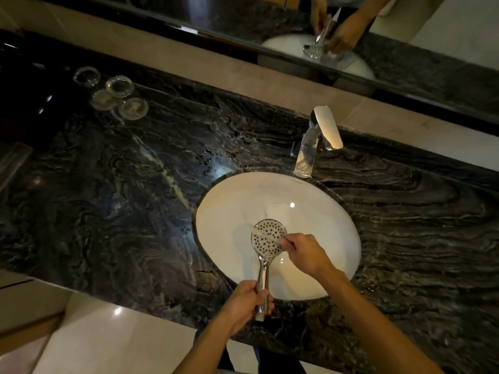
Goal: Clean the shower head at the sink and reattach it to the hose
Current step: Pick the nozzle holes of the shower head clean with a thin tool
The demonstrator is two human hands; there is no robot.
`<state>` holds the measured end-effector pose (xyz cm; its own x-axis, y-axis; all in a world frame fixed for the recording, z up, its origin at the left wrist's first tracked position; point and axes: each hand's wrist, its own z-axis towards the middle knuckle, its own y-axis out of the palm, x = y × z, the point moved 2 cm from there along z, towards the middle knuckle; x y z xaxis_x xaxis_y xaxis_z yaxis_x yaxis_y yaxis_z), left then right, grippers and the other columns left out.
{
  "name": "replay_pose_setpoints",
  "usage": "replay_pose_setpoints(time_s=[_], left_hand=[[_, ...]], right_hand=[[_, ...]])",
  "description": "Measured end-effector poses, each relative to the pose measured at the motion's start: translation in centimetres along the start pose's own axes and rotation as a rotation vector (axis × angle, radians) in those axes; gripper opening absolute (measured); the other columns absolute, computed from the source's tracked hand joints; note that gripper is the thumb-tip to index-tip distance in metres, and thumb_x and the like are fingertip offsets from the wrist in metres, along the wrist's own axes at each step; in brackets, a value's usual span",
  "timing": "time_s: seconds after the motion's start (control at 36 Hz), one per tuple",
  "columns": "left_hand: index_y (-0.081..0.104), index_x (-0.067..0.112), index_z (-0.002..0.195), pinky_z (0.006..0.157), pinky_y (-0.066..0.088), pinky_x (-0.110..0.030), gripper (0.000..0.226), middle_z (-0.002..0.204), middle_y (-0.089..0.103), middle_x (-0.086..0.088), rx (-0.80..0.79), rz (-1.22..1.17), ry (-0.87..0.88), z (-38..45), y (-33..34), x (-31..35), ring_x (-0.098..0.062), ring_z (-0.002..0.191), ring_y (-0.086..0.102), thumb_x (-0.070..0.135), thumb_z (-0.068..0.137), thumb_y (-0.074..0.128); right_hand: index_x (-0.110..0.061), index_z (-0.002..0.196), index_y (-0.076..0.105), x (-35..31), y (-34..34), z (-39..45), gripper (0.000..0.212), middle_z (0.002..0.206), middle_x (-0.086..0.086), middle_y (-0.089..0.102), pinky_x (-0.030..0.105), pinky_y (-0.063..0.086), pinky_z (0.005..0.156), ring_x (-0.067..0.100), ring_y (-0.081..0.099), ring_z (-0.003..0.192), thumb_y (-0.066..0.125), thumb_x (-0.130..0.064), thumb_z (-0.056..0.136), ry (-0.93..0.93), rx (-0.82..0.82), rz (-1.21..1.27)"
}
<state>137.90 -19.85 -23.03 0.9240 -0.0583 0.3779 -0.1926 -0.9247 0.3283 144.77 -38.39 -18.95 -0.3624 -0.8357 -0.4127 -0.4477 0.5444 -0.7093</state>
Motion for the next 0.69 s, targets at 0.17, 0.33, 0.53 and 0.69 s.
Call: replay_pose_setpoints(time_s=[0.17,0.33,0.53,0.69], left_hand=[[0.056,-0.005,0.096,0.071,0.056,-0.037,0.007,0.079,0.065,-0.015,-0.005,0.015,0.022,-0.2,0.4,0.0,-0.025,0.070,0.065,-0.004,0.097,0.049],[0.056,-0.004,0.096,0.073,0.056,-0.039,0.007,0.079,0.064,-0.015,0.009,0.019,0.031,-0.3,0.3,0.0,-0.025,0.071,0.064,-0.003,0.098,0.049],[0.056,-0.002,0.090,0.071,0.055,-0.039,0.010,0.078,0.064,-0.015,0.012,-0.022,0.024,-0.1,0.3,-0.3,-0.026,0.071,0.065,-0.002,0.098,0.049],[0.057,-0.005,0.095,0.072,0.056,-0.039,0.008,0.079,0.065,-0.017,0.013,-0.031,0.001,0.1,0.4,-0.3,-0.026,0.070,0.066,-0.003,0.098,0.049]], right_hand=[[-0.013,0.094,0.067,0.0,-1.3,0.5,0.044,0.090,0.007,0.070,0.039,0.056,0.071,0.023,0.063,0.081,0.038,-0.046,0.103,0.084,0.178,0.008],[-0.013,0.101,0.066,-1.4,-1.4,0.5,0.046,0.095,0.006,0.069,0.036,0.055,0.070,0.024,0.064,0.083,0.033,-0.046,0.104,0.048,0.091,-0.110],[-0.015,0.096,0.066,-0.8,-2.6,0.2,0.042,0.091,0.005,0.069,0.037,0.055,0.070,0.021,0.063,0.078,0.037,-0.044,0.104,0.064,0.096,-0.147],[-0.016,0.107,0.067,-0.7,-0.3,-1.3,0.037,0.102,0.007,0.071,0.039,0.058,0.074,0.023,0.066,0.085,0.040,-0.040,0.104,0.007,0.019,-0.202]])
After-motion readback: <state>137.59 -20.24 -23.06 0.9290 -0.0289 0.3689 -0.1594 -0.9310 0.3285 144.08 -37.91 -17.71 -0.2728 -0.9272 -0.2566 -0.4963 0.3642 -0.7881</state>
